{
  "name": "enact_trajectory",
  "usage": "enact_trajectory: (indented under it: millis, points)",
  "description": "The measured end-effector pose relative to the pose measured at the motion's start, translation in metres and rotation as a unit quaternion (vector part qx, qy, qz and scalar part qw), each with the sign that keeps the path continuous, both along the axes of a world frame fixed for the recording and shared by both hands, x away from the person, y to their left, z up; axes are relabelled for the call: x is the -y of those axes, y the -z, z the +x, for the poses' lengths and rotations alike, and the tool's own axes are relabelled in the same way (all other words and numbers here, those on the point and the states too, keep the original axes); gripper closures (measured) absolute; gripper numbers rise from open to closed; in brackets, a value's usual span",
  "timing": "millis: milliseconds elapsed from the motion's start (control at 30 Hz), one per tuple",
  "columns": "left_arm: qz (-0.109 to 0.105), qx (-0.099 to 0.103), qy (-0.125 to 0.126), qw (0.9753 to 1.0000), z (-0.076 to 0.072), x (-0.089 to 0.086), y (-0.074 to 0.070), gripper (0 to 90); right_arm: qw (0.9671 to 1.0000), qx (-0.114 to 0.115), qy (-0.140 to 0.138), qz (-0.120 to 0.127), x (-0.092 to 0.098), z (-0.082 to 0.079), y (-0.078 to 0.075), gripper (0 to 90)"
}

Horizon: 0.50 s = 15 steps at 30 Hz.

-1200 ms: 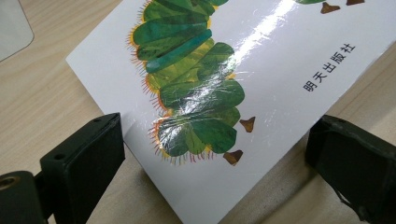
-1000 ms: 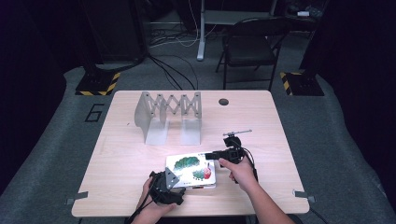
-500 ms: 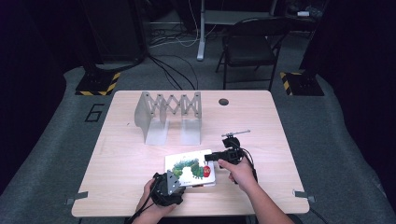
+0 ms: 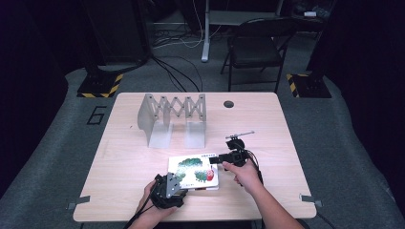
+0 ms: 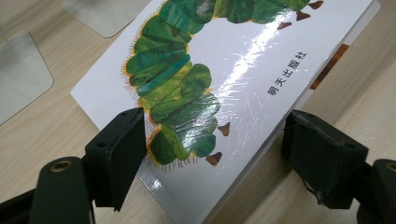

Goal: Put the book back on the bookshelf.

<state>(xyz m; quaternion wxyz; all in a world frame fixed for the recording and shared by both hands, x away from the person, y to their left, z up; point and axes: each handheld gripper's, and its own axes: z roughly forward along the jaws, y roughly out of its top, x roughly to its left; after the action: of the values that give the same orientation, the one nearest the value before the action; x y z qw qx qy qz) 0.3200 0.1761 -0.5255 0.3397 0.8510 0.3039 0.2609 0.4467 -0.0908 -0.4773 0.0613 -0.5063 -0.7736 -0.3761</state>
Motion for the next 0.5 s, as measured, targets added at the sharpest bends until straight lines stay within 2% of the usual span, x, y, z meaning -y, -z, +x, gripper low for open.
enact_trajectory:
  millis: [100,167,200,367,400,500]
  points:
    - [0.001,0.000,0.001,1.0000,0.001,-0.001,0.000,22.3,0.9999,-0.007,-0.007,-0.008,-0.001,0.007,0.002,40.9]
    - [0.000,0.001,0.003,1.0000,0.002,-0.001,0.000,22.3,0.9999,-0.011,-0.008,-0.006,-0.001,0.010,0.003,40.9]
    - [0.000,0.001,0.003,1.0000,0.002,-0.001,0.000,22.3,0.9997,-0.023,-0.005,0.003,-0.002,0.016,0.004,40.8]
    - [-0.001,0.003,0.006,1.0000,0.002,-0.002,0.001,22.3,0.9996,-0.026,-0.014,0.004,-0.009,0.024,0.007,39.3]
    - [-0.001,0.010,0.003,0.9999,0.002,-0.002,0.001,22.3,0.9996,-0.023,-0.012,0.004,-0.011,0.027,0.009,39.0]
    - [-0.005,0.006,0.005,1.0000,0.002,-0.003,0.002,22.3,0.9994,-0.030,-0.013,0.008,-0.009,0.029,0.011,38.3]
